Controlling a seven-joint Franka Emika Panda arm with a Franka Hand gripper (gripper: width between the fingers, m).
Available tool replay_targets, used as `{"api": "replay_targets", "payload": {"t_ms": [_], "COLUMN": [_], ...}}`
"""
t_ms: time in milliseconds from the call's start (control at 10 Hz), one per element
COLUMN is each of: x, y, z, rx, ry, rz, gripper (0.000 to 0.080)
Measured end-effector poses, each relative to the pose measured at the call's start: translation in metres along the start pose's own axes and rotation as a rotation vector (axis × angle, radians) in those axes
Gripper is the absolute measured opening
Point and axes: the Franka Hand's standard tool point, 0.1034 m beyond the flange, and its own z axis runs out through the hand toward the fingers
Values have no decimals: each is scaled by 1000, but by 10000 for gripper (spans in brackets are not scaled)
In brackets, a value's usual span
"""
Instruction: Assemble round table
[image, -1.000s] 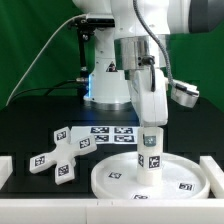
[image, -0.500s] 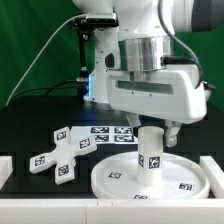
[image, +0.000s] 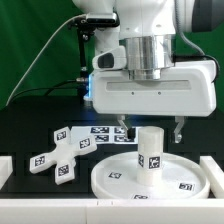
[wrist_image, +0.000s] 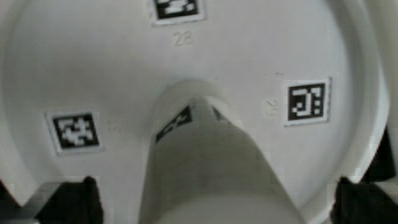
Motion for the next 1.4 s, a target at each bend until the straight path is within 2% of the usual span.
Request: {"api": "replay_targets", "payload": {"t_ms": [200, 500, 700, 900, 1000, 1100, 1400], "x": [2, 3, 5, 5, 5, 5, 5], "y": [1, 5, 3, 6, 6, 6, 6], "z": [-1, -1, -2, -1, -1, -1, -1], "rx": [-18, -32, -61, -63, -63, -63, -63], "ry": [0, -5, -27, -24, -24, -22, -16], "rz": [-361, -489, -725, -700, -701, -647, -428], "gripper": [649, 649, 649, 649, 554, 419, 411]}}
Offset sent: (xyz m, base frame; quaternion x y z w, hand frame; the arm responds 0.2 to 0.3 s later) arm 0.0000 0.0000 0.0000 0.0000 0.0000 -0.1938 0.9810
